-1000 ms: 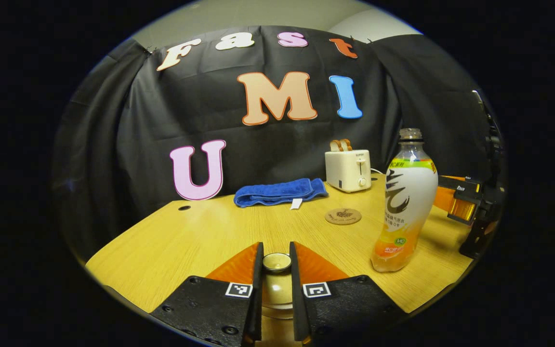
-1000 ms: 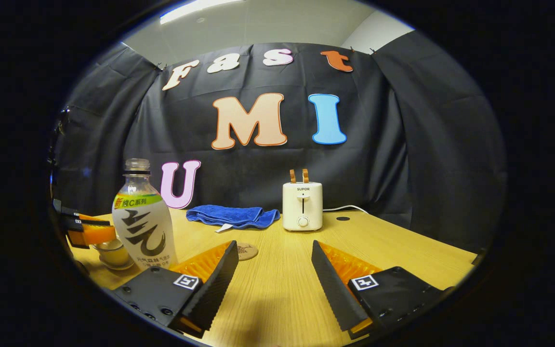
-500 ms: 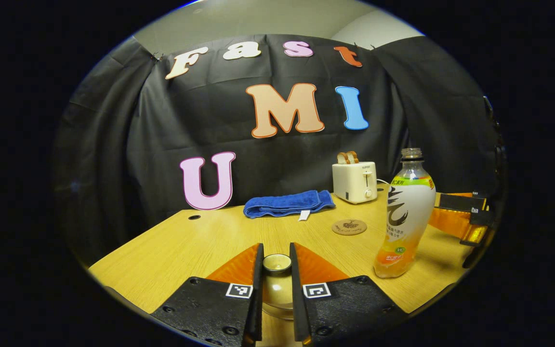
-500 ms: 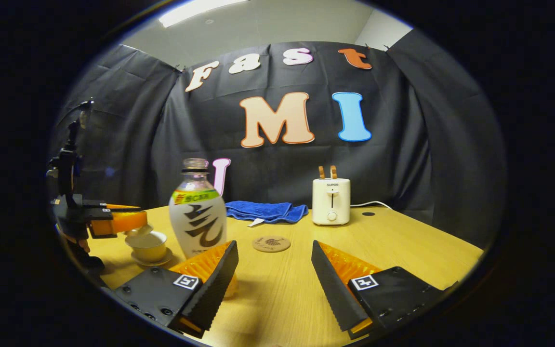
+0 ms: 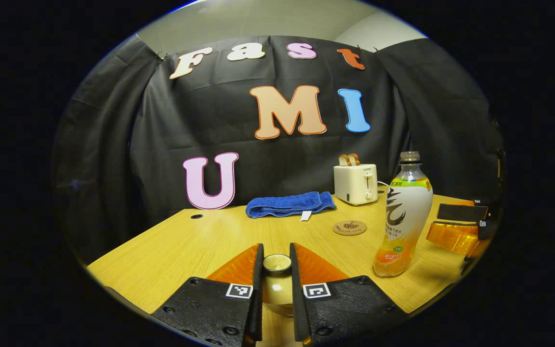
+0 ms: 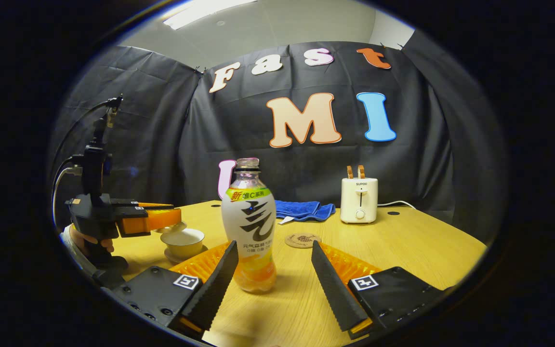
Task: Open the teacup lid with one hand, grasp the water bottle and pour water into the teacup with the other hand; after pouring, place the water bottle on the coaster and then close the teacup lid.
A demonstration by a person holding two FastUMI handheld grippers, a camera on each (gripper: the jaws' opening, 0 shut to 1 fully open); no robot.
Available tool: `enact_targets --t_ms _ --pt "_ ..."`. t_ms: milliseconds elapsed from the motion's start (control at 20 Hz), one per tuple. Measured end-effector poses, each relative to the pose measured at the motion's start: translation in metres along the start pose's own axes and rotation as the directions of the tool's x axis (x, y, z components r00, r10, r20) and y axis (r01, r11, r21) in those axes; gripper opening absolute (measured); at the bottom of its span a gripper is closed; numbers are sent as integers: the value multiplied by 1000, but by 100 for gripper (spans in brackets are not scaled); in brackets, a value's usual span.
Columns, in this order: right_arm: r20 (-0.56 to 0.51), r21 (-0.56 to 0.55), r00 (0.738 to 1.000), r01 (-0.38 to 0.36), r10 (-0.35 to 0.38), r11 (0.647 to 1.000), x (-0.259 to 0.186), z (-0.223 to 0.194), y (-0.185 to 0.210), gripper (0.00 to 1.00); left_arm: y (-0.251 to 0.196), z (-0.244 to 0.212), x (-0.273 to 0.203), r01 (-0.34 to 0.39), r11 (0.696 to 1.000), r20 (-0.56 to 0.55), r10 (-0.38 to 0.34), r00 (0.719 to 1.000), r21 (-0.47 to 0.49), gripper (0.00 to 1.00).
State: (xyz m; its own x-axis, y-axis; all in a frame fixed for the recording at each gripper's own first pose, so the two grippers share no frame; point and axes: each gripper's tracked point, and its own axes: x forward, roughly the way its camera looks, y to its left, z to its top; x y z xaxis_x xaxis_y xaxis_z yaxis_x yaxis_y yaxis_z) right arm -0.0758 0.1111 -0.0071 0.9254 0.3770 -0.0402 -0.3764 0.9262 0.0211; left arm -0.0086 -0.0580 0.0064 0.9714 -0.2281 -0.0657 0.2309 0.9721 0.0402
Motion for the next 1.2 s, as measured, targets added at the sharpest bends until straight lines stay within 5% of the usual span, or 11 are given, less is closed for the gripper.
enact_targets --t_ms 750,900,1000,1200 --pt "-56 6 998 -27 27 1000 46 -8 31 100 23 -2 -8 -38 999 9 38 999 -22 23" --pt "-85 12 996 -33 34 999 54 -15 32 95 26 0 -9 -45 999 14 45 999 -27 23" --pt "-89 13 995 -41 42 999 55 -13 34 74 29 1 -11 -54 998 19 54 998 -26 23" --pt "-95 -17 994 -56 55 998 57 -14 38 70 33 0 -14 -59 998 19 60 998 -26 23"
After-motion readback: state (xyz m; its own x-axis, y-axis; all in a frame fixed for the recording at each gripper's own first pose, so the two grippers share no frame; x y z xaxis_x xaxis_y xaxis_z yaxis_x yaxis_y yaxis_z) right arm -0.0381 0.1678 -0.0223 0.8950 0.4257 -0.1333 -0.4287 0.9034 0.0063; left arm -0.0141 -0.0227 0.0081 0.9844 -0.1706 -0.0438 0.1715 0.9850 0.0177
